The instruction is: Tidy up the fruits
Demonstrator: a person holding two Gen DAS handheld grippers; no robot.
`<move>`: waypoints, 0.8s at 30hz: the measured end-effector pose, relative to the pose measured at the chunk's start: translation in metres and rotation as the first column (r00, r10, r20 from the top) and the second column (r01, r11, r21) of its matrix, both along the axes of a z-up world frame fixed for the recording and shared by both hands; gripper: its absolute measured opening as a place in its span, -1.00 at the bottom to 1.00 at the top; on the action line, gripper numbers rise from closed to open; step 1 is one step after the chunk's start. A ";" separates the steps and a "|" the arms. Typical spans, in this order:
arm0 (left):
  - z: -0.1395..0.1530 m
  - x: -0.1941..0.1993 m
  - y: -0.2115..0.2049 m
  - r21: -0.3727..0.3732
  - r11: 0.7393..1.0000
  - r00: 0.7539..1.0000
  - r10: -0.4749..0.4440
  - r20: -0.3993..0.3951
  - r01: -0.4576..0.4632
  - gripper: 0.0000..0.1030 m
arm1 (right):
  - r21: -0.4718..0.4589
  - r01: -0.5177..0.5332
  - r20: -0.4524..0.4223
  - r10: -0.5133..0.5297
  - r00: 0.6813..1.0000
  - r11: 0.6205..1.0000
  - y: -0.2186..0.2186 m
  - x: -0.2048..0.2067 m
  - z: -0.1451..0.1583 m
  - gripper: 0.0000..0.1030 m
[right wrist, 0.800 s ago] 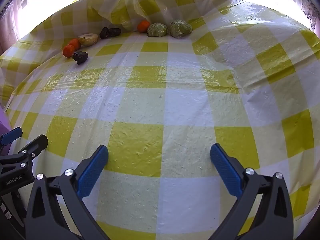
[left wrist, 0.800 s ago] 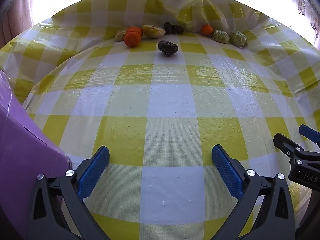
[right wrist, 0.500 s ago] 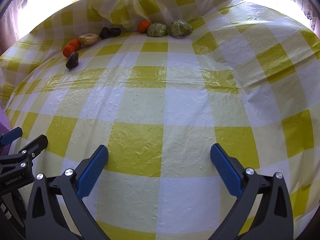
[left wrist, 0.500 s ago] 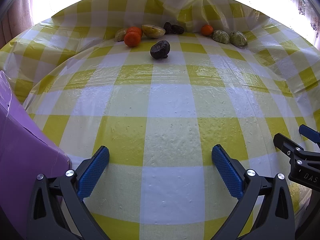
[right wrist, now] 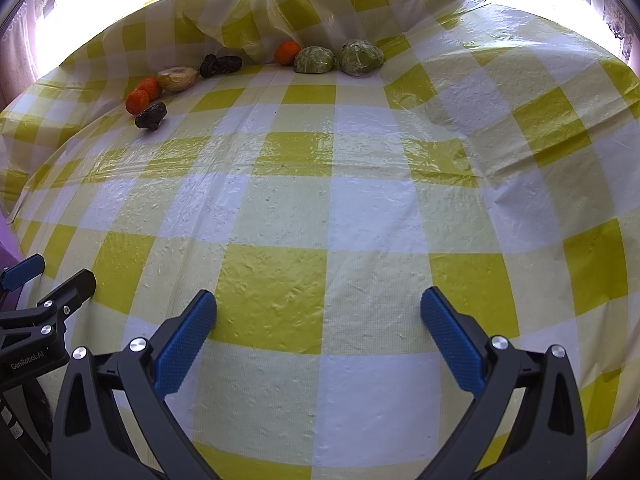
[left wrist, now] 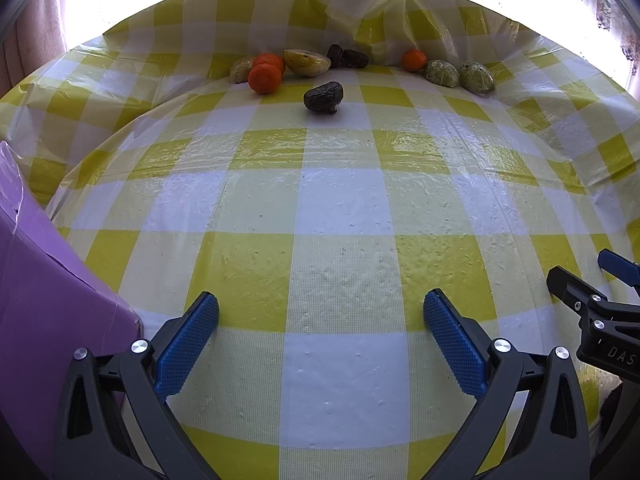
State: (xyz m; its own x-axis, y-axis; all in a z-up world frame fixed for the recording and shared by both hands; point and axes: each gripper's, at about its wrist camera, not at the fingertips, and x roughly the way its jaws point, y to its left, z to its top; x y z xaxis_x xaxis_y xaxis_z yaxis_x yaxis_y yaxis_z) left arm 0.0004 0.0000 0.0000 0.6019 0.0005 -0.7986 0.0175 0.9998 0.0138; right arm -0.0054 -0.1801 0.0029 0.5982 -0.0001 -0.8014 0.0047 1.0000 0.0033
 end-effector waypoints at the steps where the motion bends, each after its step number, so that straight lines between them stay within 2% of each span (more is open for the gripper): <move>1: 0.000 0.000 0.000 0.000 1.000 1.000 0.000 0.000 0.000 0.92 | 0.000 0.000 0.000 0.000 1.000 1.000 0.000 0.000 0.000 0.97; 24: 0.000 -0.006 0.001 0.001 1.000 1.000 0.001 0.001 -0.001 0.92 | 0.000 0.000 0.000 0.000 1.000 1.000 0.000 0.000 0.000 0.97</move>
